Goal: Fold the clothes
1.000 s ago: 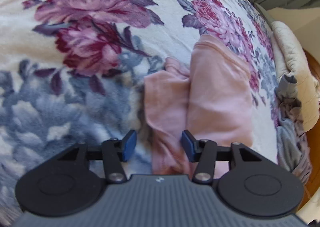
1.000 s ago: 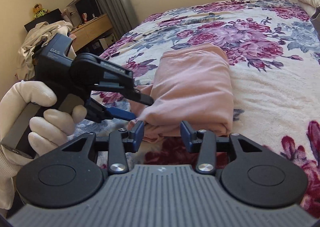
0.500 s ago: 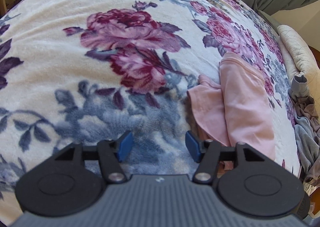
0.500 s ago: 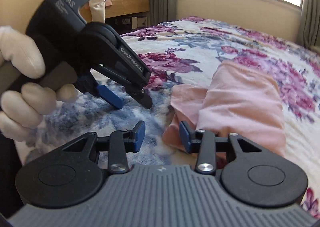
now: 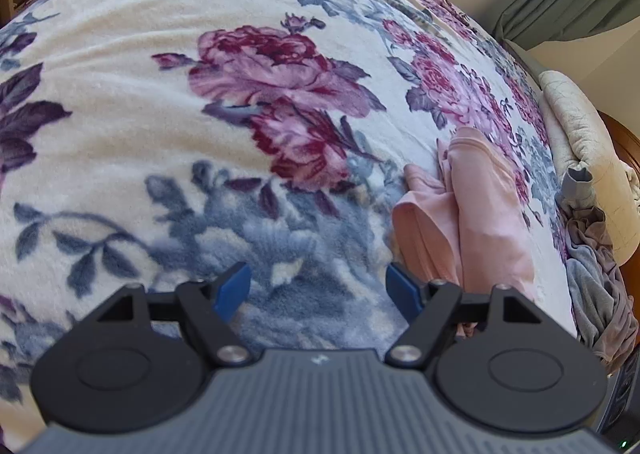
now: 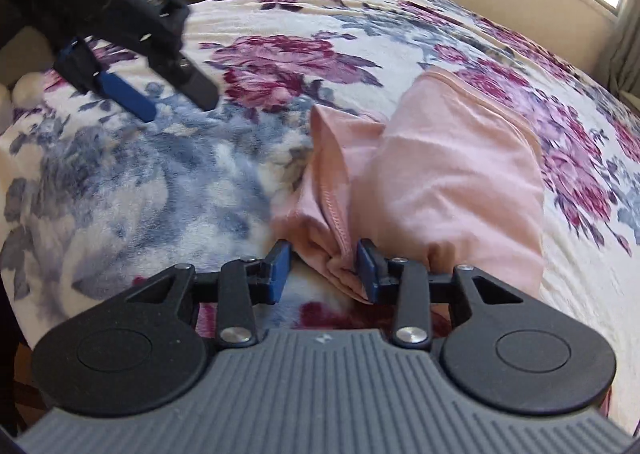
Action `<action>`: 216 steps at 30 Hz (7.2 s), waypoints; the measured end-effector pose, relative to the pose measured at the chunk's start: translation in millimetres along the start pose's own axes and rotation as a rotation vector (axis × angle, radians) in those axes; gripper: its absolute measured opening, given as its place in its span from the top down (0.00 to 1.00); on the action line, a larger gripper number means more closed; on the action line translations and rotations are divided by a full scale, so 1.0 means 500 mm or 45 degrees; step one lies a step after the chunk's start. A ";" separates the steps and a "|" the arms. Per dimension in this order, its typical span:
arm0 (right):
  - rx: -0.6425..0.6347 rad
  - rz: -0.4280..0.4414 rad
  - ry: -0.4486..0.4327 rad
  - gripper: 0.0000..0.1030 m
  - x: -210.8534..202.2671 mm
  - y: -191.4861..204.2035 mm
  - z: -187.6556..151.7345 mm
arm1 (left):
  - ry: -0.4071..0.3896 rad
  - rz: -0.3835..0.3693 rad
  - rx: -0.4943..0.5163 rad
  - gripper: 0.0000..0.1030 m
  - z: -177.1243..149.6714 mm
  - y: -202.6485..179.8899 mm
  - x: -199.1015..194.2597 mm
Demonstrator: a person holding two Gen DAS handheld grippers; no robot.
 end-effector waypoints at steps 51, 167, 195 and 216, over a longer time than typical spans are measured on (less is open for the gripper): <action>0.400 -0.083 -0.275 0.88 -0.051 -0.026 0.081 | -0.072 -0.194 -0.222 0.28 0.011 -0.050 0.023; 0.613 -0.078 -0.146 0.37 -0.265 0.182 0.222 | -0.392 -0.012 0.234 0.21 -0.042 0.018 -0.431; 0.585 -0.383 -0.141 0.00 -0.515 0.046 0.073 | -0.404 0.302 0.496 0.01 -0.185 -0.157 -0.443; 0.466 -0.246 -0.079 0.00 -0.478 0.136 0.099 | -0.416 0.413 0.441 0.01 -0.207 -0.095 -0.488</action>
Point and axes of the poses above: each gripper's, at about its wrist camera, not at the fingertips, and x roughly the way its jaws point, y to its left, z to its top, the point moved 8 cm from there along x, roughly the way its jaws point, and after that the axes turned 4 degrees about -x, right-handed, at the moved point
